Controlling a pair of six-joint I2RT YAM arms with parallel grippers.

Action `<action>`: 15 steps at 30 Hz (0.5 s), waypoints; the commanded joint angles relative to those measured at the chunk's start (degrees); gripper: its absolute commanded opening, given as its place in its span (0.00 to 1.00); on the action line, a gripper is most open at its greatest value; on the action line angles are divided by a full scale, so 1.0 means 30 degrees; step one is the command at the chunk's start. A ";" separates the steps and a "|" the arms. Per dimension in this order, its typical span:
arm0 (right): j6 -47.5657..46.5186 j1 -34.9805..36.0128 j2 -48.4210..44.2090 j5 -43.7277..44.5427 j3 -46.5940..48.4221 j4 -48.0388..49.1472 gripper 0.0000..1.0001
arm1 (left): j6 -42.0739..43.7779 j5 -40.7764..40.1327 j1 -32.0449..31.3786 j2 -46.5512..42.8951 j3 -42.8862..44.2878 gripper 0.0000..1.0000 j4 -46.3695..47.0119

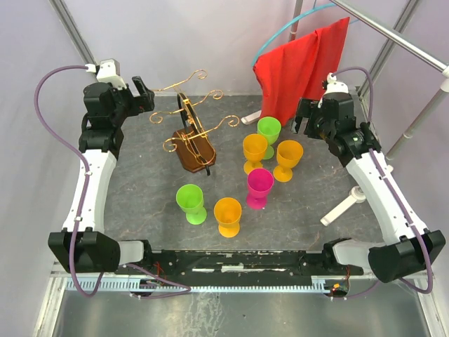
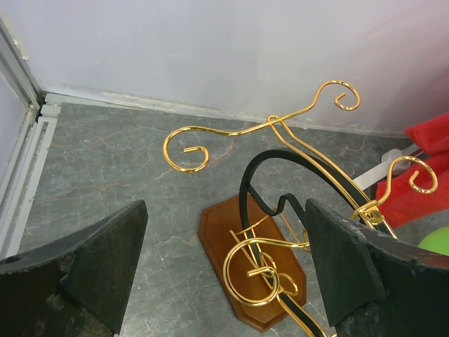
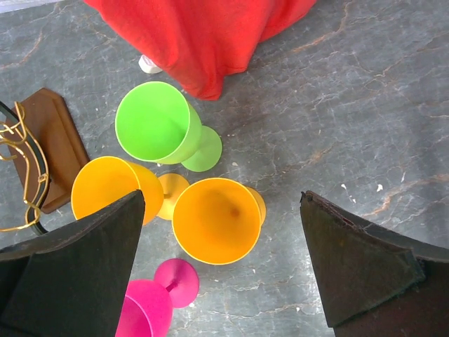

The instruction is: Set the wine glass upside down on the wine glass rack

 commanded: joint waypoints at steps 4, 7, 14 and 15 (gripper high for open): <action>-0.0948 0.0105 -0.0547 0.1001 0.0108 0.0853 1.00 | 0.0634 0.0068 -0.0062 -0.0192 0.0480 0.99 0.0530; -0.1959 0.0094 -0.0570 0.0491 -0.0145 0.1324 1.00 | 0.0659 -0.0007 -0.0056 0.0029 0.0893 0.99 0.0099; -0.4097 0.0105 -0.1257 -0.2063 -0.1281 0.3143 1.00 | 0.0838 0.0563 -0.0035 0.0331 0.1501 0.99 -0.0425; -0.4259 0.0105 -0.1295 -0.2296 -0.1310 0.3251 1.00 | 0.0864 0.0741 -0.0038 0.0303 0.1517 0.99 -0.0425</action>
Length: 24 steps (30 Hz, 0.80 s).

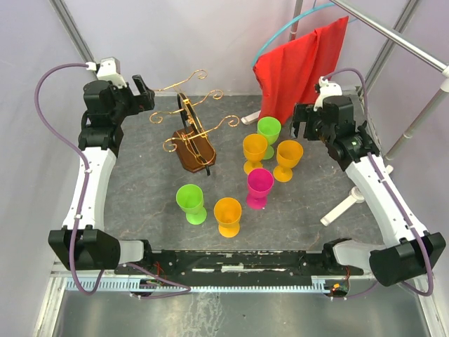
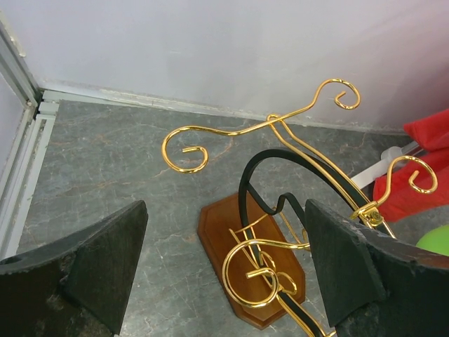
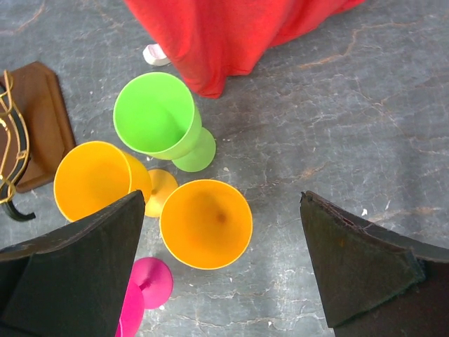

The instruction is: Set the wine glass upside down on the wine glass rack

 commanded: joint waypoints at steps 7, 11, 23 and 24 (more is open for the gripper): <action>-0.0964 0.0079 0.1645 -0.2829 0.2215 0.0387 0.95 | 0.0899 0.1900 -0.0033 -0.0176 0.0914 0.99 0.0414; 0.0073 0.0083 0.3535 -0.3853 0.3310 0.0667 0.88 | 0.0772 0.1778 -0.0041 0.0190 0.1273 0.99 0.0215; 0.0082 0.0113 0.7291 -0.2812 0.4132 0.2766 0.69 | 0.1688 0.1360 -0.0049 -0.0148 0.1264 0.99 0.0209; 0.0067 0.0113 0.7500 -0.2754 0.4228 0.2779 0.68 | 0.1713 0.1356 -0.0036 -0.0150 0.1280 0.99 0.0209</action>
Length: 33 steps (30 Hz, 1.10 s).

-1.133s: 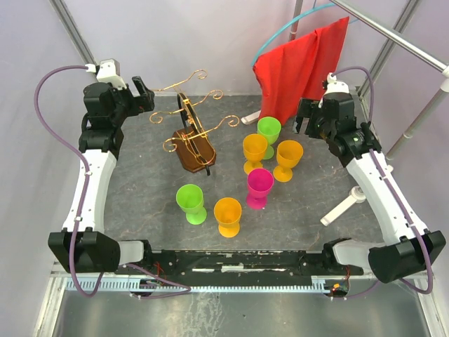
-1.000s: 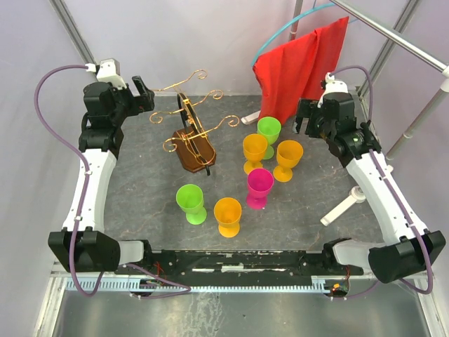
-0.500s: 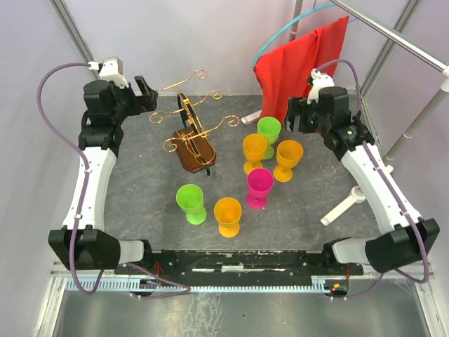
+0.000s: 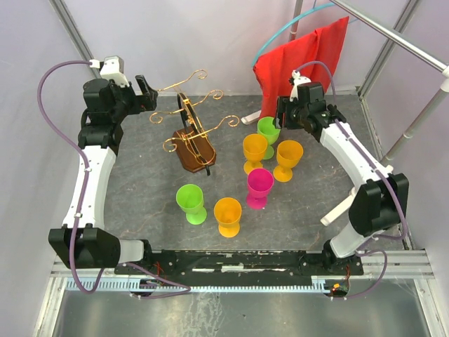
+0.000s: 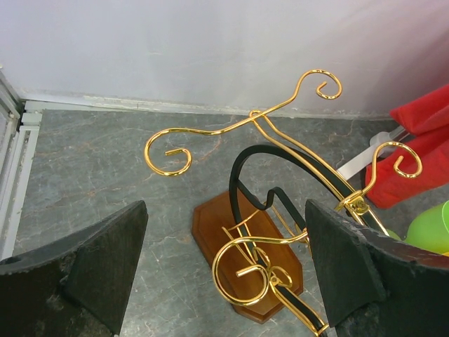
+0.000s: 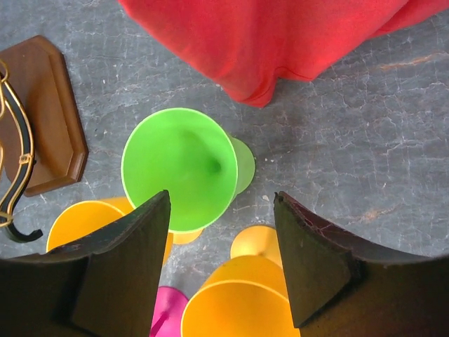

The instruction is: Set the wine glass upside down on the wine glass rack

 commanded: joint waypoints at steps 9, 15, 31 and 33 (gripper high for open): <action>-0.0408 0.0097 0.1968 0.1163 0.1610 0.1322 0.56 | 0.0722 0.0126 -0.0030 -0.0085 0.1163 0.99 0.0529; -0.0423 0.0109 0.2702 0.1274 0.1423 0.1388 0.48 | 0.0698 0.0049 -0.0032 0.0085 0.1271 0.99 0.0574; -0.1923 0.0094 0.0486 0.3376 0.1751 0.0426 0.01 | -0.2790 -0.0637 -0.0031 0.1693 0.4178 0.99 -0.1957; -0.2178 0.0091 -0.0346 0.3502 0.1984 0.0133 0.01 | -0.3871 -0.0684 -0.0030 0.2484 0.5694 0.99 -0.3168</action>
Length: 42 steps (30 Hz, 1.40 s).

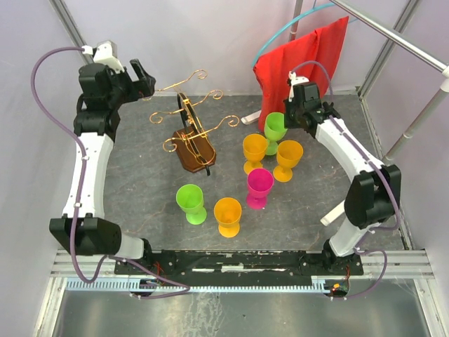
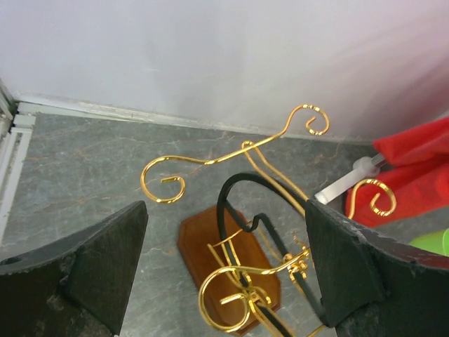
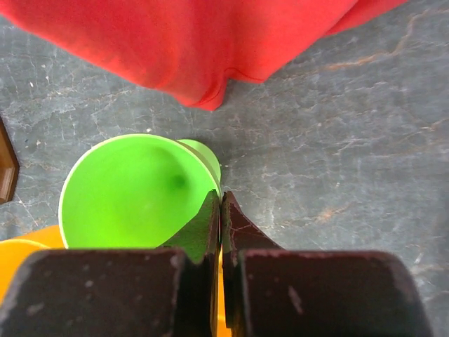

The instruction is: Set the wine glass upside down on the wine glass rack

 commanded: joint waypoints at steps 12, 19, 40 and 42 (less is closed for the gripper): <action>-0.1812 0.0094 -0.9199 -0.1846 0.1157 0.0917 0.01 | -0.7906 -0.1929 -0.0045 0.1144 0.4476 0.99 -0.3144; -0.1544 0.0179 -1.1070 -0.4313 -0.0718 0.6003 0.01 | -1.3708 -0.0705 -0.0025 0.0131 0.3581 0.99 -0.1767; -0.3756 0.5613 -0.4408 -0.3397 -0.1414 2.3004 0.01 | -2.3043 0.1956 -0.0221 -0.2035 0.0180 0.99 0.1603; -0.4197 0.6327 -0.3660 -0.3301 -0.1137 2.3868 0.01 | -2.3524 0.2010 -0.0278 -0.2207 -0.0110 1.00 0.1657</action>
